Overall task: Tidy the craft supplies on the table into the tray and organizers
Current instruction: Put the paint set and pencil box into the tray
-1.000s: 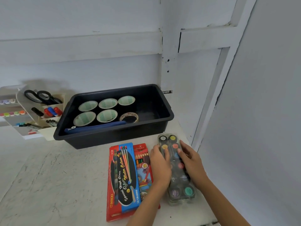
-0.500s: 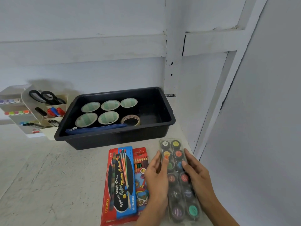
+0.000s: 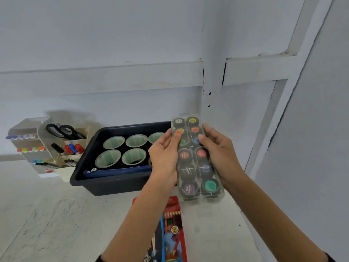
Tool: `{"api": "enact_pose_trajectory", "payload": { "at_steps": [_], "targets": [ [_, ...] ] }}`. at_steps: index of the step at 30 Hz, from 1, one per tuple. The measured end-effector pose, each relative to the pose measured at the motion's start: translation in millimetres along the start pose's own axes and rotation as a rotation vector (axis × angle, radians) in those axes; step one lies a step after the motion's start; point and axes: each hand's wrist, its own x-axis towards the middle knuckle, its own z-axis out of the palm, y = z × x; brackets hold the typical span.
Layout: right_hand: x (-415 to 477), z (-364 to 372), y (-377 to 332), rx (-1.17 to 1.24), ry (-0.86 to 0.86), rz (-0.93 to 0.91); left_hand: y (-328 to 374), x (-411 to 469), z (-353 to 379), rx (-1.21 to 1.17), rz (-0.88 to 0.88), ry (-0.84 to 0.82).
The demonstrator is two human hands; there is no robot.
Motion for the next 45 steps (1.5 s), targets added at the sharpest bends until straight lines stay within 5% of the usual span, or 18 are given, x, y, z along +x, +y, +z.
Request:
{"api": "enact_pose_trajectory", "payload": {
  "at_steps": [14, 34, 39, 45],
  "targets": [
    [154, -1, 67, -0.191, 0.006, 0.138, -45, 174, 5, 0.024, -0.138, 0.134],
    [188, -10, 127, -1.034, -0.034, 0.28, -105, 205, -14, 0.19, -0.264, 0.196],
    [181, -4, 130, -1.339, -0.071, 0.182, -104, 205, -13, 0.384, -0.22, 0.131],
    [174, 2, 129, -1.691, -0.128, -0.014, -104, 197, -12, 0.888, -0.016, 0.054]
  ]
}}
